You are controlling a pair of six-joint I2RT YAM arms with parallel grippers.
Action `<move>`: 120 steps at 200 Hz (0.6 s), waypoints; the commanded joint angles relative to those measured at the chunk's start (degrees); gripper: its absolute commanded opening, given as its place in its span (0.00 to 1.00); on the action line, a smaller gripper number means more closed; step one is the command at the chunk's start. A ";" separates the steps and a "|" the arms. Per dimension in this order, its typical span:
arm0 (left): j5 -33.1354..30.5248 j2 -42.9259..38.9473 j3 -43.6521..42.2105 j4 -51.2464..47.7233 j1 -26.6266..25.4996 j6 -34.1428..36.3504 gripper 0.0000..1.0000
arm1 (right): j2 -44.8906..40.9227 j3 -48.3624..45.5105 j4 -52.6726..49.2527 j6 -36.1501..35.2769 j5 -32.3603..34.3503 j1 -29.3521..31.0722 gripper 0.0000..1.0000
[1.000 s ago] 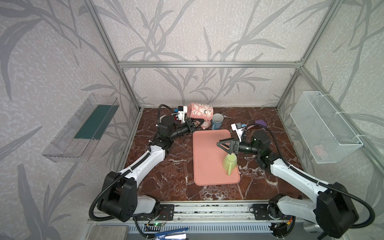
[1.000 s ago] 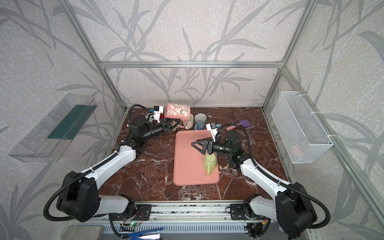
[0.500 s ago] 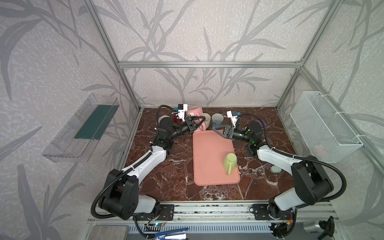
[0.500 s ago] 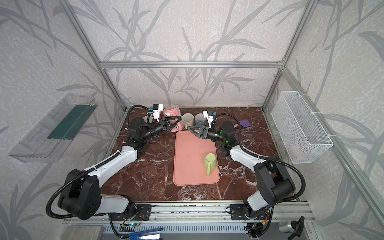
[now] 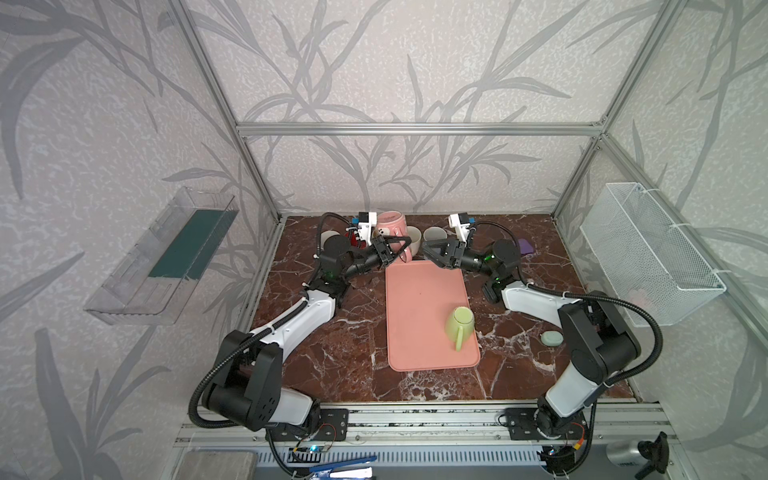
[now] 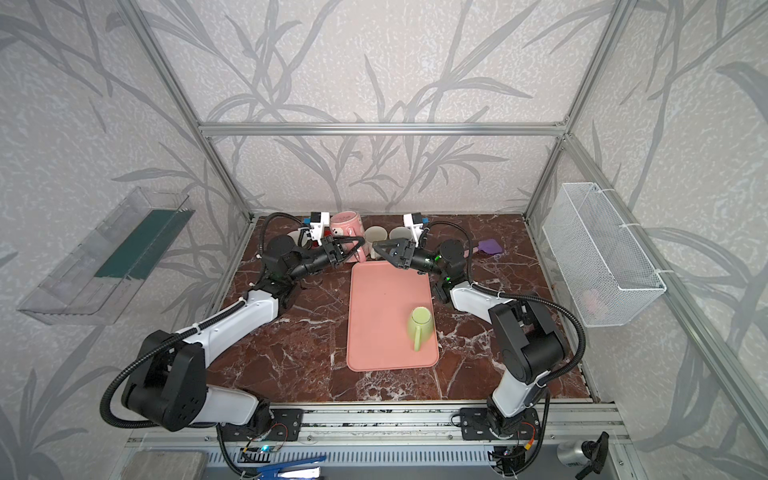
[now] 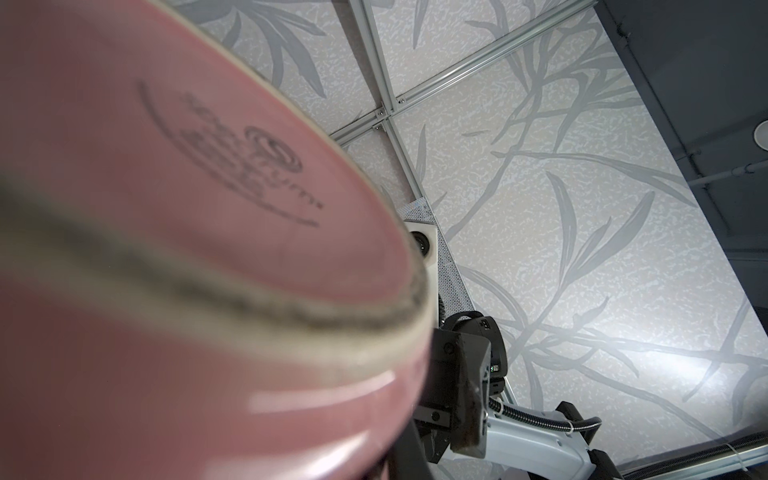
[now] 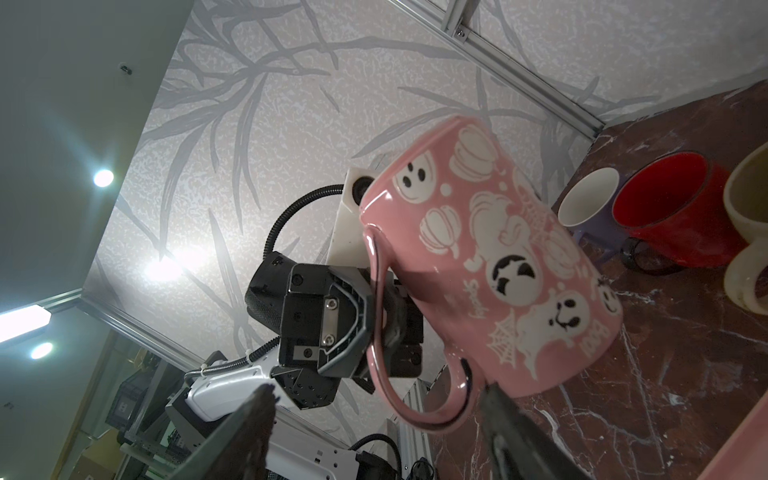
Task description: Turn the mug right side up
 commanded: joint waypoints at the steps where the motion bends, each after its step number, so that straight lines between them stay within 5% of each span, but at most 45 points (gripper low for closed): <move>1: -1.26 -0.68 -0.34 3.72 -0.80 4.94 0.00 | -0.88 -2.58 3.35 0.58 -0.68 -2.01 0.76; 52: -10.17 0.35 -3.48 -5.31 -9.51 19.92 0.00 | -6.26 -8.12 1.29 -2.04 -0.87 -4.69 0.74; 120: -9.79 13.37 -13.71 21.64 -13.23 18.64 0.00 | -21.81 -11.10 -23.47 -19.04 0.39 -5.40 0.74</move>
